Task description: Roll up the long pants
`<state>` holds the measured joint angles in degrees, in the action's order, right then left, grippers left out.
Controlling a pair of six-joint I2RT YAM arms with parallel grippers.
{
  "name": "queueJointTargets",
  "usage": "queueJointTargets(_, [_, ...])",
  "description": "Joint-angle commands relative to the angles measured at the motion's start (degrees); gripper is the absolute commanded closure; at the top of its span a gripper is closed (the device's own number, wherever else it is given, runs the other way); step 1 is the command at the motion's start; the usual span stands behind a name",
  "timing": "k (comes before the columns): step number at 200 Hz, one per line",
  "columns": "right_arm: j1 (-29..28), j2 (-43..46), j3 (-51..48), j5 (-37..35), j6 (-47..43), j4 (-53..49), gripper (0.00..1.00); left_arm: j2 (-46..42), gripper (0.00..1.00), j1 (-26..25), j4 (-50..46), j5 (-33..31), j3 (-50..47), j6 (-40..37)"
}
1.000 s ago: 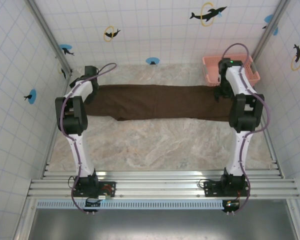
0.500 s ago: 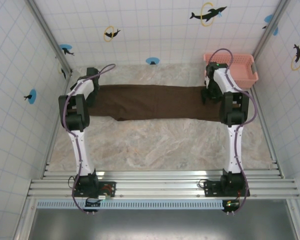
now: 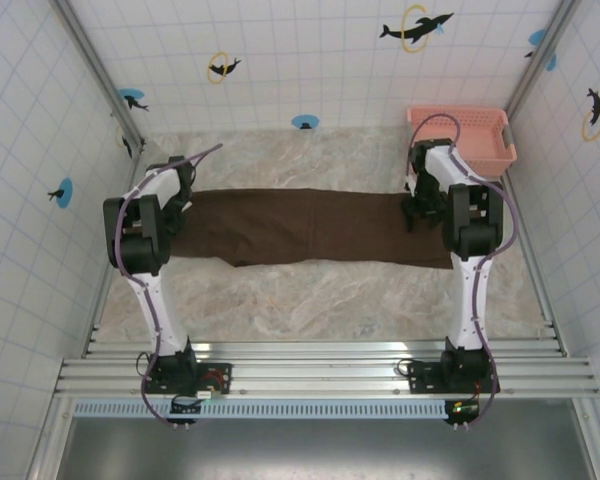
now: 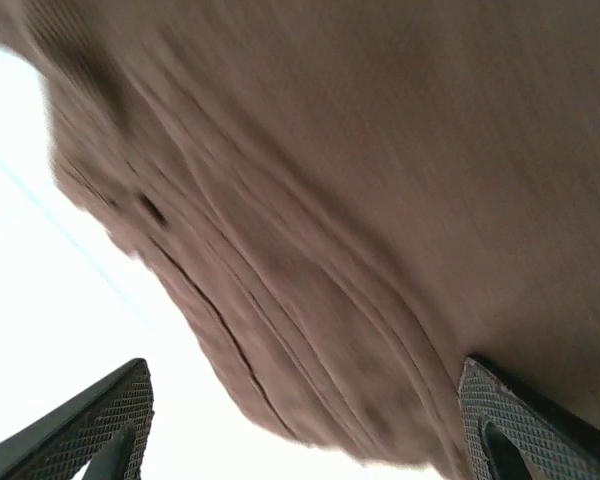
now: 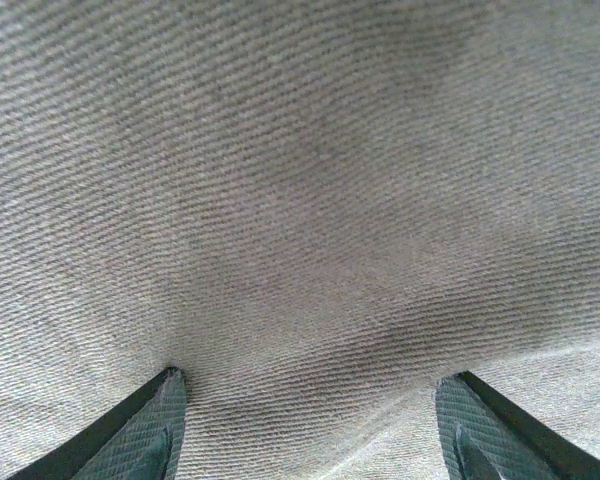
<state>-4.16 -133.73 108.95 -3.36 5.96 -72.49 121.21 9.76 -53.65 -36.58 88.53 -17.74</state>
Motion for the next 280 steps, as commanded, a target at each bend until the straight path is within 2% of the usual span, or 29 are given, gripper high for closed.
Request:
queueJointTargets(1, [-0.32,0.84,-6.13,-0.71,-1.65,-0.41,0.32,-6.14,0.18,0.89,-3.09,0.87,-5.6,2.01])
queueJointTargets(32, [0.2,6.69,-12.22,-0.41,-2.95,0.48,0.32,-9.4,0.14,0.9,-5.14,1.98,-7.77,4.13])
queueJointTargets(65, [3.12,13.23,-13.2,-1.57,-3.29,0.69,0.32,-10.9,0.1,0.89,-5.9,2.14,-7.45,4.53])
queueJointTargets(97, [6.9,19.29,-14.9,-1.39,-2.23,0.68,0.3,-10.29,0.07,0.94,-7.46,2.73,-2.25,3.53])
queueJointTargets(146, [14.6,27.81,-28.21,0.55,0.28,4.52,0.27,-7.44,0.05,-2.21,-7.58,4.56,6.6,2.39])
queueJointTargets(187, [18.65,30.43,-33.84,0.37,0.24,4.86,0.29,-4.8,0.03,-8.59,-5.24,6.21,8.11,2.27])
queueJointTargets(214, [19.87,31.16,-34.95,-0.37,0.56,3.4,0.33,-1.23,0.03,-7.06,-2.02,4.23,7.01,0.81])
queueJointTargets(237, [20.23,31.67,-35.3,-2.42,0.15,3.38,0.34,2.44,0.03,-5.16,-1.67,3.79,10.65,0.34])
queueJointTargets(280, [21.03,28.92,-34.48,-2.37,1.98,4.77,0.37,8.24,0.03,-4.97,-2.05,4.19,18.08,-0.46])
